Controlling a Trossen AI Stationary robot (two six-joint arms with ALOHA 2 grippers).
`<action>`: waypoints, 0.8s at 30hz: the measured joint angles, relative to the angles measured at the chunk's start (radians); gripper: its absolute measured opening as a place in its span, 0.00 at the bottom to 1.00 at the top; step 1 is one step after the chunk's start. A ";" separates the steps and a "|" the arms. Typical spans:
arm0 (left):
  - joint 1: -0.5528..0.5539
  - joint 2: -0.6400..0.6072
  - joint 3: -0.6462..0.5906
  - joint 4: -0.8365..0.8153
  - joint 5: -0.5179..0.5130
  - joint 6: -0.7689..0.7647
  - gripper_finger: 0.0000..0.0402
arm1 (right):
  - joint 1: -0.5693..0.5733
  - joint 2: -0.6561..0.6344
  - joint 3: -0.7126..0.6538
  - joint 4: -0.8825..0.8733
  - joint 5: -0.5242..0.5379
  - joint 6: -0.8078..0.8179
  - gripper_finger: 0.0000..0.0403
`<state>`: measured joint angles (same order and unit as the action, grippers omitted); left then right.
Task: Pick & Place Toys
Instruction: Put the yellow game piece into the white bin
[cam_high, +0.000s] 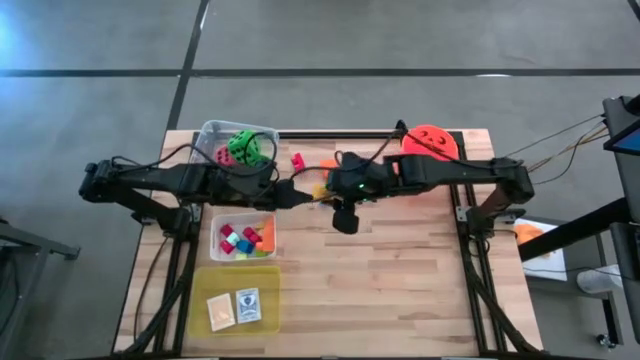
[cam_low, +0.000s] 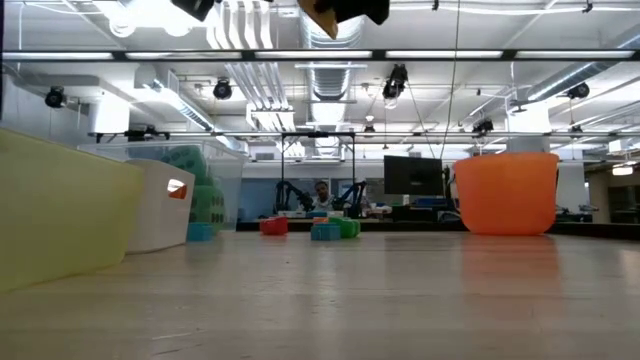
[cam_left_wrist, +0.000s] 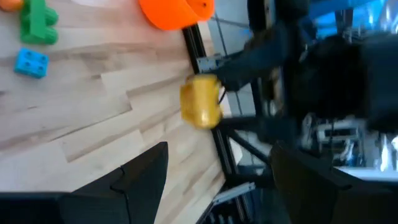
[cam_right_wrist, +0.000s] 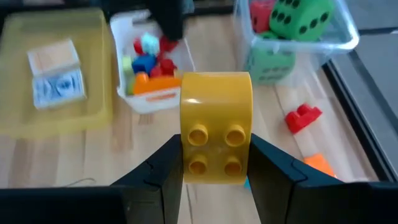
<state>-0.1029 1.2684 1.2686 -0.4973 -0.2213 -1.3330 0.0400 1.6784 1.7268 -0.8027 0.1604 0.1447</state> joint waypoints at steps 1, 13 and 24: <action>0.006 0.000 0.000 0.000 -0.005 -0.010 0.68 | 0.005 0.020 0.018 -0.022 0.001 -0.006 0.34; 0.022 -0.001 -0.057 0.051 0.012 -0.085 0.68 | 0.089 0.138 0.229 -0.066 0.138 -0.044 0.34; 0.022 0.001 -0.162 0.258 0.056 -0.090 0.67 | 0.089 0.152 0.260 -0.114 0.157 -0.040 0.34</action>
<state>-0.0807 1.2697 1.1065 -0.2395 -0.1652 -1.4228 0.1291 1.8301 1.9873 -0.9170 0.3176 0.1048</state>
